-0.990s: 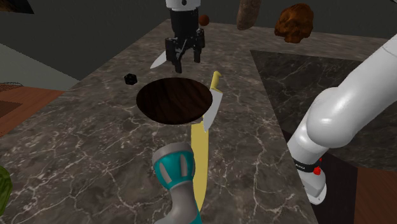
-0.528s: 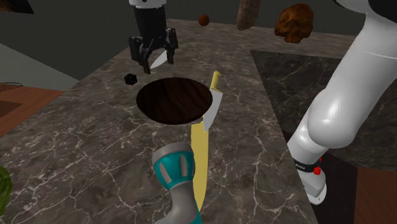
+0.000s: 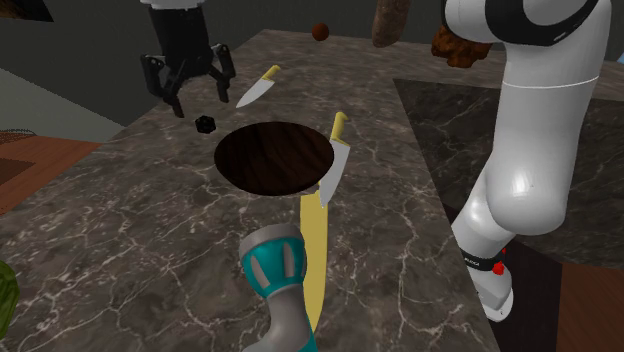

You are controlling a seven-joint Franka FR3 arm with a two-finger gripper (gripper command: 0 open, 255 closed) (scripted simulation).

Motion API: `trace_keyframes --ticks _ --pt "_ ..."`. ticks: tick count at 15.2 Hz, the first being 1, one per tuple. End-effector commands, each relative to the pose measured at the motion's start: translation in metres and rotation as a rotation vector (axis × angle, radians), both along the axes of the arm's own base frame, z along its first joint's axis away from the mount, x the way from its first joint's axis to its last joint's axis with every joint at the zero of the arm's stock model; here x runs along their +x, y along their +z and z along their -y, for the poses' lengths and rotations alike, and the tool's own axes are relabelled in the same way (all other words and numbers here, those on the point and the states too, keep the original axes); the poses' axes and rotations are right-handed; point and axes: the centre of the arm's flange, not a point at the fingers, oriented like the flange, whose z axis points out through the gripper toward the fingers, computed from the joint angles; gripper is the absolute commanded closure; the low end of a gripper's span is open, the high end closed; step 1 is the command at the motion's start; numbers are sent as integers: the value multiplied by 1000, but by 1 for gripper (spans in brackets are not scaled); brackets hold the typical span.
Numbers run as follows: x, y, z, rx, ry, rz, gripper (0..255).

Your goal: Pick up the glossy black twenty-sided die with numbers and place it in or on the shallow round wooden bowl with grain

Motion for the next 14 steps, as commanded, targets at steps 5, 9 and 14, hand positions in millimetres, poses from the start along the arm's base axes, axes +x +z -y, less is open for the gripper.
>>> trace_keyframes --ticks 5,9,14 --pt "-1 -30 -3 1 -2 1 0" --pt "-1 -33 -3 1 -2 1 0" --pt "-1 -33 -3 1 -2 1 0"
